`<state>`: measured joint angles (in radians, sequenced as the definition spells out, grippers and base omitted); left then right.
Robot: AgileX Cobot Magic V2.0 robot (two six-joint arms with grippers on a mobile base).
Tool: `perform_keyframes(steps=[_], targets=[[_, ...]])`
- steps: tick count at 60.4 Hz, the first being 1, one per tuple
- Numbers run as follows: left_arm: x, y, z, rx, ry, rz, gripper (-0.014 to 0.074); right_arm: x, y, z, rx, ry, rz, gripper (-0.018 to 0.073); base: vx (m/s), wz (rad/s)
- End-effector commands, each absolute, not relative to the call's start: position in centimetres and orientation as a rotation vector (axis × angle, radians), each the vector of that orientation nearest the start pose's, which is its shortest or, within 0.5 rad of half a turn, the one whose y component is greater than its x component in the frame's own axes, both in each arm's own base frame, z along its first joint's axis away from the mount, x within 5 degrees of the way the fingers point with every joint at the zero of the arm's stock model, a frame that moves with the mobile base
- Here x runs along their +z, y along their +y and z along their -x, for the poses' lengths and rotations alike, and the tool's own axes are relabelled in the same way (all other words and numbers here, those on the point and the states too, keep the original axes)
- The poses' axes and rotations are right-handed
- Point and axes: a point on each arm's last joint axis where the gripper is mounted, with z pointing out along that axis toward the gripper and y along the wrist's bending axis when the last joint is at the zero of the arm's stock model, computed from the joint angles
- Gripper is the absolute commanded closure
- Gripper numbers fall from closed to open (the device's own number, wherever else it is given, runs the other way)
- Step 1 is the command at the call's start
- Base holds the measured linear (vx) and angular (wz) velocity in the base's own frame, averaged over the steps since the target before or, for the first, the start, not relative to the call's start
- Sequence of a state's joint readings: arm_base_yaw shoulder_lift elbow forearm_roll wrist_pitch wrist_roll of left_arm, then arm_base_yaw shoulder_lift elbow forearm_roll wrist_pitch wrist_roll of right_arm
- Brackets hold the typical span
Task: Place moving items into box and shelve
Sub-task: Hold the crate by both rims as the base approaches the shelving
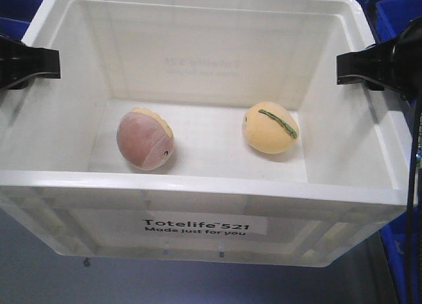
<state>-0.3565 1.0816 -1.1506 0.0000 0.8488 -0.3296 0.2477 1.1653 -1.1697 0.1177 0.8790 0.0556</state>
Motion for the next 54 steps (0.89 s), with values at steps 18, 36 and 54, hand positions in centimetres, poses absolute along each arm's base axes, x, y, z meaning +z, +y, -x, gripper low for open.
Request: perform_keyframes(steps=[18,36,54], targets=[[42.49,-7.35,-19.90,-0.409,2.067,-0.035,0.0603,40.62,6.07,-22.61,0.251,2.174,0.192,0.0564,0.33,0.30],[42.49,-7.35,-19.90,-0.409,2.067,-0.035,0.0603,40.62,6.07,-22.61,0.251,2.174,0.192,0.0564,0.28,0.36],[42.49,-7.35,-19.90,-0.409,2.067,-0.035,0.0603,40.62,6.07,-22.61,0.251,2.174,0.192,0.0564,0.24,0.43]])
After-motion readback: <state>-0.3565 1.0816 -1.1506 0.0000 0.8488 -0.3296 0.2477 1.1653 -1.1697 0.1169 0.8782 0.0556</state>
